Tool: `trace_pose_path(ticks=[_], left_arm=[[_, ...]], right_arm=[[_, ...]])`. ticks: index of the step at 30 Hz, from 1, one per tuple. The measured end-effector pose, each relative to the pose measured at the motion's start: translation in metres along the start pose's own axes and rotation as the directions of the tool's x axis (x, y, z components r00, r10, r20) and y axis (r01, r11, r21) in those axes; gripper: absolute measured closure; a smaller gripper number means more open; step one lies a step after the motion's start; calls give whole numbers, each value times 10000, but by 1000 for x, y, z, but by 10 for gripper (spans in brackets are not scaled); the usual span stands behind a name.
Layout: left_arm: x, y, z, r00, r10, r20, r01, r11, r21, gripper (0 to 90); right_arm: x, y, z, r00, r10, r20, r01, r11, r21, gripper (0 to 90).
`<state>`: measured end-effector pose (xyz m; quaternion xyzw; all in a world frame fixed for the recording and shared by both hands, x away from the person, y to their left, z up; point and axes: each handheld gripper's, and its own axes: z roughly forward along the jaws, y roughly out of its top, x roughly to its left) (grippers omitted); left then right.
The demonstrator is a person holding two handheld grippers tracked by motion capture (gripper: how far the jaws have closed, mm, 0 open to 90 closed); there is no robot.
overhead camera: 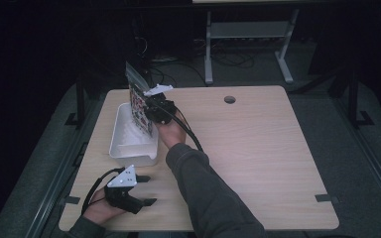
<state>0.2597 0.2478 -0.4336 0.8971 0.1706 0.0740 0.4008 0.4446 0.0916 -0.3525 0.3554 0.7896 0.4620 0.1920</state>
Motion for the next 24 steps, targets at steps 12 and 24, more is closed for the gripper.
trace_pose_path(ticks=[12, 24], left_arm=[[0, 0, 0, 10000, 20, -32, -20, 10000, 39, 239], [0, 0, 1, 10000, 22, -18, -22, 10000, 54, 240]], right_arm=[[0, -7, -6, 9905, 1051, 885, -1033, 9943, -250, 722], [-1, -7, -5, 9953, 888, 400, -872, 9954, -400, 649]])
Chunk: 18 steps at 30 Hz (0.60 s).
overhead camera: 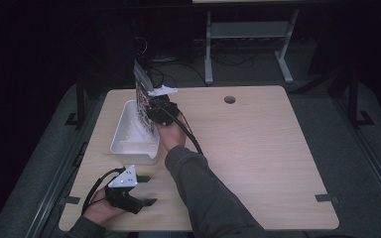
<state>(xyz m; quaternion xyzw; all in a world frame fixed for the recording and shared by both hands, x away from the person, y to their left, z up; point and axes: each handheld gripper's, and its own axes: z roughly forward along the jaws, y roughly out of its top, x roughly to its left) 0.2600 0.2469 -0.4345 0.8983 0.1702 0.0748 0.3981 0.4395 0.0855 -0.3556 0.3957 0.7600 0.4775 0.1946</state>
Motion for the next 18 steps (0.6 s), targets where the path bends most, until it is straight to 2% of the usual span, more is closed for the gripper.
trace_pose_path(ticks=[1, 2, 4, 7, 18], left_arm=[[0, 0, 0, 10000, -6, 2, 6, 10000, -5, 240], [0, 0, 0, 10000, -16, -3, 16, 10000, -2, 239], [1, 0, 0, 10000, -4, -4, 4, 10000, 20, 240], [1, 0, 0, 10000, -11, -12, 12, 10000, 34, 239], [0, 0, 3, 10000, 16, -15, -16, 10000, 95, 239]], right_arm=[[0, 0, 0, 10000, 0, 0, 0, 10000, 0, 649], [-4, 0, 0, 9989, 206, -424, -207, 9998, -10, 578], [-6, -1, 0, 9987, 220, -464, -220, 9998, 2, 544], [-13, -3, -2, 9950, 417, -913, -415, 9991, 36, 463], [-26, -7, -17, 9840, 541, -1698, -530, 9985, 114, 359]])
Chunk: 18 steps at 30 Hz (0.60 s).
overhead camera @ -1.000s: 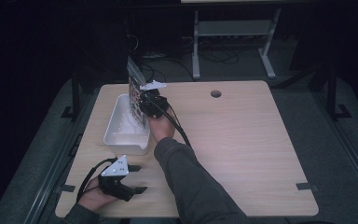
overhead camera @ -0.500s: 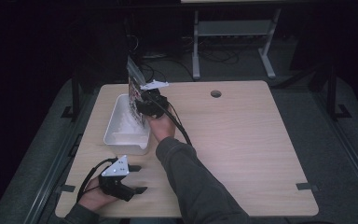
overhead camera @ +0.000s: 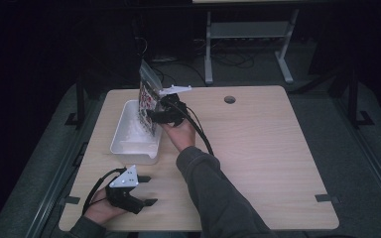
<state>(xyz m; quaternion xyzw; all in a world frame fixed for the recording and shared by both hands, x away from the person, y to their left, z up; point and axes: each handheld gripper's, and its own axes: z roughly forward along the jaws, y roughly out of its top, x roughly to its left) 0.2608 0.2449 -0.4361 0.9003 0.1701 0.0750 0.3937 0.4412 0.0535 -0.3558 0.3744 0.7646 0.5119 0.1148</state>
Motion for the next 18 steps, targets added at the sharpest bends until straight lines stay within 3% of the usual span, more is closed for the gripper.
trace_pose_path(ticks=[18], left_arm=[[1, 0, 2, 9998, -94, -171, 95, 9999, 46, 239]], right_arm=[[-27, -15, -49, 9937, 341, -1066, -355, 9993, -118, 324]])
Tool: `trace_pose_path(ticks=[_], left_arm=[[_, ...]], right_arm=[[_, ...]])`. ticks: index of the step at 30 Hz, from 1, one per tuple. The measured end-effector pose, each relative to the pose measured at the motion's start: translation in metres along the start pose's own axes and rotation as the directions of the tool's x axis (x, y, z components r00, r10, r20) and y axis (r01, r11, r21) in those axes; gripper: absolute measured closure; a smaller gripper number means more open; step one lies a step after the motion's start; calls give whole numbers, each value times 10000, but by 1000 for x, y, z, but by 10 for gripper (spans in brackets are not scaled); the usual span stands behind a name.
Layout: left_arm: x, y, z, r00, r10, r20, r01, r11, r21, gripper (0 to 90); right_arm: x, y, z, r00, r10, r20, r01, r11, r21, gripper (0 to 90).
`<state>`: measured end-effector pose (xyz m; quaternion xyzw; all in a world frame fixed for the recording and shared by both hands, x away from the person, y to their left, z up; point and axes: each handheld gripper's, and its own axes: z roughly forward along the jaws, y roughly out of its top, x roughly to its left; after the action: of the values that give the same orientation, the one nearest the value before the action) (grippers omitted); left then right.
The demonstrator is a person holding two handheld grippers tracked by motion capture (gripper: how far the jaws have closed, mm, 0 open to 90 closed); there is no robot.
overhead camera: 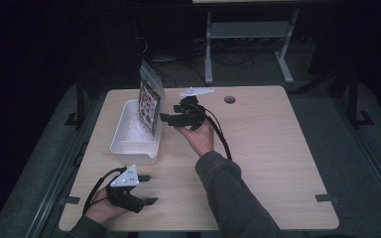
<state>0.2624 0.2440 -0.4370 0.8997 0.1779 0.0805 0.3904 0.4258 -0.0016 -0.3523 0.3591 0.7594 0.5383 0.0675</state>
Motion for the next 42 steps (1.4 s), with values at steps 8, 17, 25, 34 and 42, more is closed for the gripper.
trace_pose_path(ticks=[8, 17, 25, 34, 42], left_arm=[[1, 0, 2, 10000, -50, 0, 50, 10000, 47, 239], [2, 0, 3, 9999, -139, 6, 139, 9999, 84, 238], [2, 1, 3, 9999, -167, 35, 167, 9999, -2, 236], [2, 1, 4, 9998, -179, 27, 179, 9998, 25, 234], [2, 1, 4, 9999, -163, 25, 163, 9999, 43, 233]], right_arm=[[-10, -10, -24, 9996, 57, -273, -56, 10000, 39, 311], [-20, -24, -54, 9993, 158, -327, -157, 9999, 30, 296], [-26, -41, -78, 9991, 186, -369, -184, 9998, 55, 287], [-34, -63, -107, 9987, 419, -282, -417, 9991, 95, 280], [-33, -83, -122, 9985, 469, -284, -465, 9988, 133, 280]])
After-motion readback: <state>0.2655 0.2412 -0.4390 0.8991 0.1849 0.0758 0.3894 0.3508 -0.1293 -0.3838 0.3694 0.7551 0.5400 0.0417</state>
